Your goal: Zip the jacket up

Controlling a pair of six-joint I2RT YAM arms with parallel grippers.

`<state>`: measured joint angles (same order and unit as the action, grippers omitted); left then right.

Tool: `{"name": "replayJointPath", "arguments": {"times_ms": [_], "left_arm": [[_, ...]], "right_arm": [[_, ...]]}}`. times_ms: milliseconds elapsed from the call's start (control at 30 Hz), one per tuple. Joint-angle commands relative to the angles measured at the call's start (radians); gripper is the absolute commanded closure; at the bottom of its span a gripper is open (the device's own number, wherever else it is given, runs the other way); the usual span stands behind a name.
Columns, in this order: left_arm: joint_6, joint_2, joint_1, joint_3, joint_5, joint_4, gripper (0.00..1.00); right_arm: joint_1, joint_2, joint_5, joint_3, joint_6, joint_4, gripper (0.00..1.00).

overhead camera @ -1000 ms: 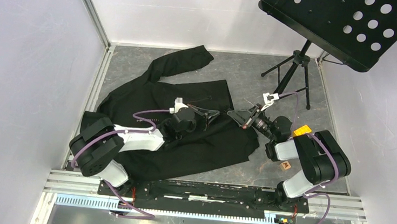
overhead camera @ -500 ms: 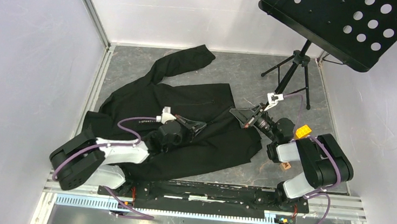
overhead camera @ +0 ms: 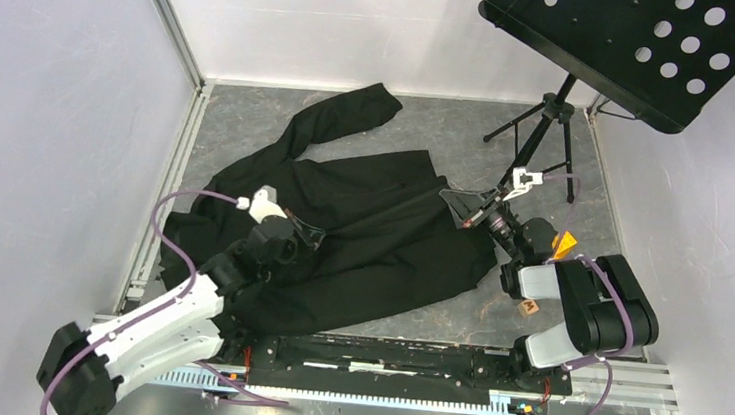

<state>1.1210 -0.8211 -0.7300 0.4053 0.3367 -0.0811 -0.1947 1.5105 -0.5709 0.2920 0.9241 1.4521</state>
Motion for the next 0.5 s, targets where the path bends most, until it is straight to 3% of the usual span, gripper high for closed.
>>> {"name": "replayJointPath", "arguments": {"times_ms": [0, 167, 467], "left_arm": [[-0.181, 0.171, 0.124, 0.023, 0.090, -0.427, 0.98], [-0.260, 0.270, 0.231, 0.140, 0.226, -0.644, 0.98], [-0.128, 0.336, 0.263, 0.238, 0.581, -0.877, 0.98]], "right_arm": [[0.026, -0.025, 0.126, -0.013, -0.043, 0.110, 1.00], [0.032, -0.040, 0.181, -0.029, -0.096, -0.011, 1.00], [0.048, -0.072, 0.293, -0.011, -0.201, -0.271, 1.00]]}}
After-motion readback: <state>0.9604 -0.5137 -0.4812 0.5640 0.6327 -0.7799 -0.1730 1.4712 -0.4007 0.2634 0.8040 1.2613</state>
